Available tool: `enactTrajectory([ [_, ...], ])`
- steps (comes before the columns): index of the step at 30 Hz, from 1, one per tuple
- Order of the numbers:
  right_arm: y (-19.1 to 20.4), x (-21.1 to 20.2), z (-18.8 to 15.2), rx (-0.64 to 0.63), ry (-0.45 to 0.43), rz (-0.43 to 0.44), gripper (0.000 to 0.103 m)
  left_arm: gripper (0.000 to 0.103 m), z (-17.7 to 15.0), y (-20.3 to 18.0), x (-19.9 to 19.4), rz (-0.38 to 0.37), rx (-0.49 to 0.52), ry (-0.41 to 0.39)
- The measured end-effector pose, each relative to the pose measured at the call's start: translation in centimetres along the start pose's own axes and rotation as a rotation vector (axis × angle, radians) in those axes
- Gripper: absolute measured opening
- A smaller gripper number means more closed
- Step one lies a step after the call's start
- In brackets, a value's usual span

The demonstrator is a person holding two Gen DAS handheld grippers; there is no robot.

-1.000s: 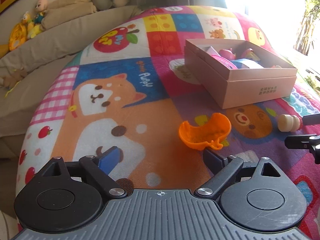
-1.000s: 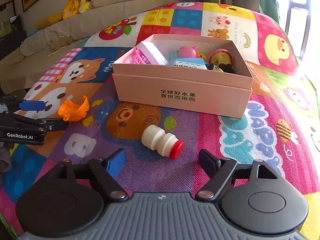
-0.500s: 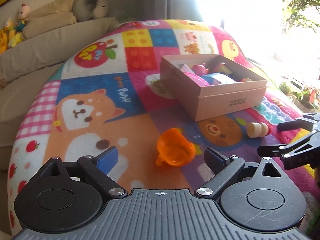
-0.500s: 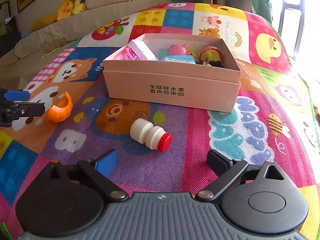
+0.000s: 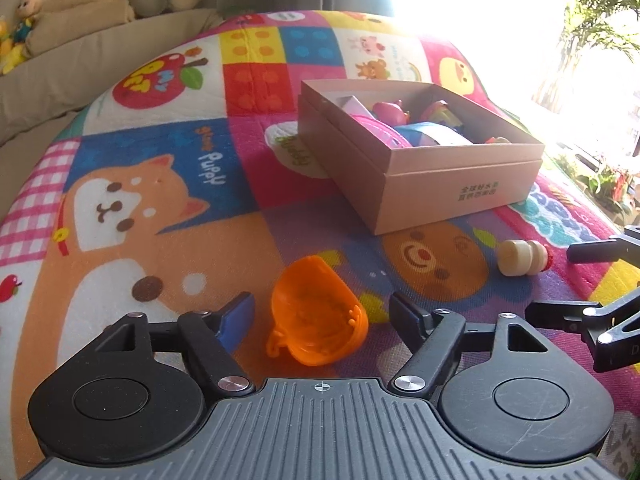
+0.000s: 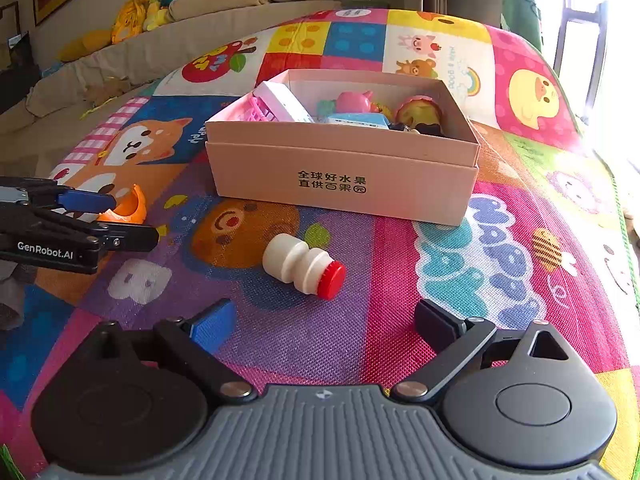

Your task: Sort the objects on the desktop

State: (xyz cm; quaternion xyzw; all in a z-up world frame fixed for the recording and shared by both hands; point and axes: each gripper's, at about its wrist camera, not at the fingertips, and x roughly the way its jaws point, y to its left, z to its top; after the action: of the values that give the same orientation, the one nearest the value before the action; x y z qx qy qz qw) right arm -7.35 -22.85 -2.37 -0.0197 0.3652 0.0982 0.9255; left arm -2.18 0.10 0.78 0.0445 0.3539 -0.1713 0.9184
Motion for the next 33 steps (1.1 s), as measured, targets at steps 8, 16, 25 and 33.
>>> enactTrajectory([
  [8, 0.7, -0.8, 0.8, -0.048, -0.083, -0.021, 0.078, 0.049, 0.1, -0.1, -1.5, 0.003, -0.012, -0.023],
  [16, 1.5, 0.7, 2.1, -0.110, -0.039, 0.007, 0.046, 0.048, -0.6, -0.7, -2.4, 0.013, 0.006, -0.021],
  [25, -0.2, -6.5, 6.1, -0.133, -0.201, 0.019, 0.045, 0.048, 5.1, -3.5, -7.2, 0.000, 0.148, -0.238],
  [33, -4.2, -11.6, 15.2, -0.059, -0.402, -0.005, 0.045, 0.048, 13.6, -7.2, -4.4, -0.032, 0.221, -0.400],
])
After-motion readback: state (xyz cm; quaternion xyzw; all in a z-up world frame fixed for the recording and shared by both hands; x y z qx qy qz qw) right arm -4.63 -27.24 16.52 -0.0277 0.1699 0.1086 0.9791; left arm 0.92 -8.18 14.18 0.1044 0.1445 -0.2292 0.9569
